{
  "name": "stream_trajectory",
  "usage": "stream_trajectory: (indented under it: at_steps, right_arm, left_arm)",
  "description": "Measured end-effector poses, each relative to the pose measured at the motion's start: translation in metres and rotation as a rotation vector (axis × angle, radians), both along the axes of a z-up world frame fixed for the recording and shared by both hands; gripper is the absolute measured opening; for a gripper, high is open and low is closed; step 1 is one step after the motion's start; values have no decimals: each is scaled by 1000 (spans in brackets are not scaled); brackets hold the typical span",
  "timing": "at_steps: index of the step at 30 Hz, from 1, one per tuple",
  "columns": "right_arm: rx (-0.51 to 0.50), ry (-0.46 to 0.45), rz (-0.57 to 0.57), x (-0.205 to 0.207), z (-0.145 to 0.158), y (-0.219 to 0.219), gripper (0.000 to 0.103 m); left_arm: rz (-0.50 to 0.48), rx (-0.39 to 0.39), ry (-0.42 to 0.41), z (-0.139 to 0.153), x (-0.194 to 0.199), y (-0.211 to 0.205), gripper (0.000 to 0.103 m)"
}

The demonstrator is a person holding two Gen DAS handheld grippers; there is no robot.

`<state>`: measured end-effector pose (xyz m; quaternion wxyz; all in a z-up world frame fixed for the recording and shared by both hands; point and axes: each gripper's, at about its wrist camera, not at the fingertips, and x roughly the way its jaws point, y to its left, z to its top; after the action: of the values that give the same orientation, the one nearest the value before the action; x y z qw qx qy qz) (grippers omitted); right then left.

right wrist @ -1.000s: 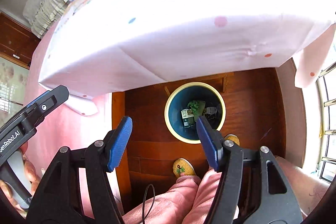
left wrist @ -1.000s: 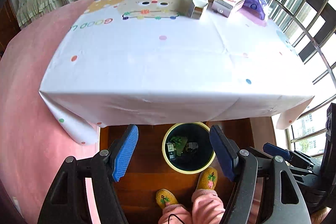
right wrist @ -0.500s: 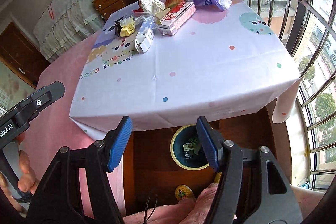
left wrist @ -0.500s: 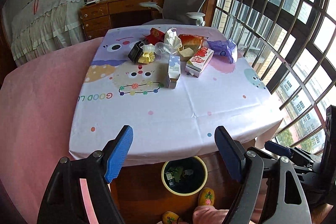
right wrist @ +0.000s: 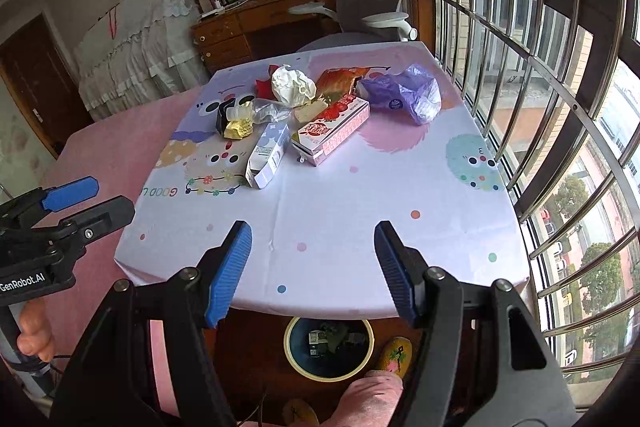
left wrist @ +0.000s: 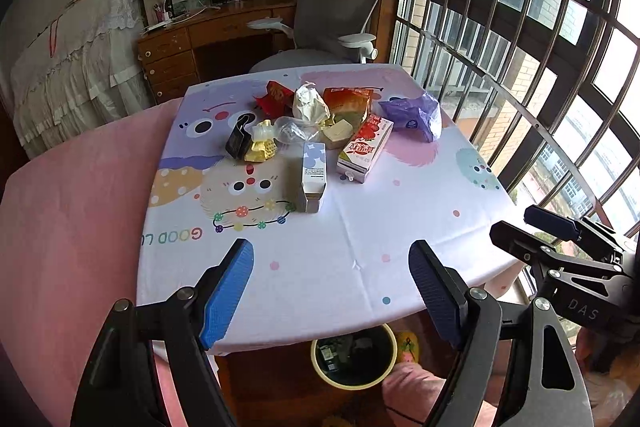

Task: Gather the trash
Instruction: 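Raise both open tools from the bin back over the table, then grasp the purple plastic bag with the right tool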

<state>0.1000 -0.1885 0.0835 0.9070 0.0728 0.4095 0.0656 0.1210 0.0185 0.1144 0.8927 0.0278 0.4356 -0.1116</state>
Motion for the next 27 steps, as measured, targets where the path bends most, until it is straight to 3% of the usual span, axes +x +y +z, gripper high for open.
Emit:
stream_trajectory:
  at_steps: [5,14,18,20,23,27]
  right_arm:
    - [-19,-17,16,74,5,-33,61]
    - [-89,7,145,254,-3,-96,61]
    - [-46,92,184,333,-15,-132,60]
    - [-45,130,221,370,-25,-143,52]
    - [-52,196,284,412,-43,-146,43]
    - [-3,341,349,451,-77,-133,43]
  left_arm:
    - [1,32,15,-8,55,-29,77]
    - [80,59,70,-20,205,-81,77]
    - [132,66,97,-31,256,-103,77]
    - [158,65,120,-40,276,-110,77]
    - [192,61,169,-57,299,-117,77]
    - [223,78,207,-78,315,-122,77]
